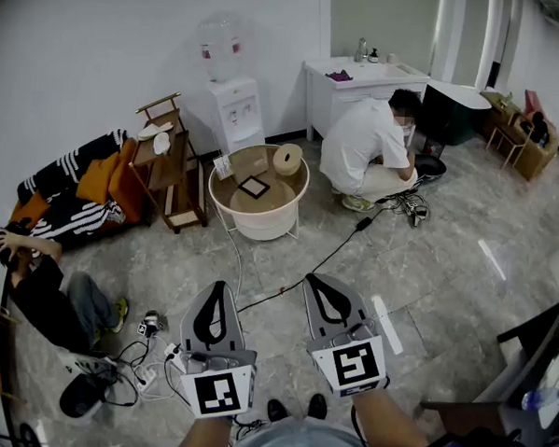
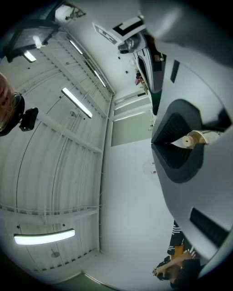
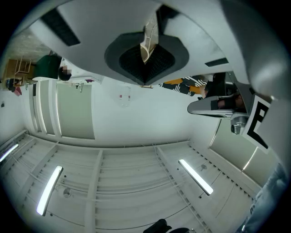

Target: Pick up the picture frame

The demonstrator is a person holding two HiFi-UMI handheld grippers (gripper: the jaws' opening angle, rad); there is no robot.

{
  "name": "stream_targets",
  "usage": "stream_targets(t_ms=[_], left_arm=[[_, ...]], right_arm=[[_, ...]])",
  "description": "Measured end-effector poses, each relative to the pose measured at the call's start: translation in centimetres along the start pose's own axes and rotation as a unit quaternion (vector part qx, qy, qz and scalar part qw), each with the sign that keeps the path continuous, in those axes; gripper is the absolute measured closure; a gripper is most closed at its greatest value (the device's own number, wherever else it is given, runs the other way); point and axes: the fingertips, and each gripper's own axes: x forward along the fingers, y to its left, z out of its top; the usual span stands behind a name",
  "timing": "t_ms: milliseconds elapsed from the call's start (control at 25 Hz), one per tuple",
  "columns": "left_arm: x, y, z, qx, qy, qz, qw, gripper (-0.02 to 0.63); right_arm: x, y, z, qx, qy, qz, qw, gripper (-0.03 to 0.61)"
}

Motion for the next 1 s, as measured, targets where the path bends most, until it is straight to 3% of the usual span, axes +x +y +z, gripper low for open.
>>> stream_targets(t_ms=[280,600,1000], left_arm=[[1.2,-1.7,-0.3,0.001,0.008,0.003,1.0,0.598],[1.1,-4.6,-2.2,0.003,0.031,0.011,0.9994,0.598],[6.3,-1.9,-6.3,-0.004,0.05,0.022,0.9985,0.598]], right_arm=[[-0.5,-2.1,-0.9,0.019,0.016,0.013,1.0,0.568],[-1.8,-6.4,-3.5,0.036,0.034,-0.014,0.999,0.566],[4.8,-7.0,-7.0,0.036,0.059,0.007,0.998,0.565]])
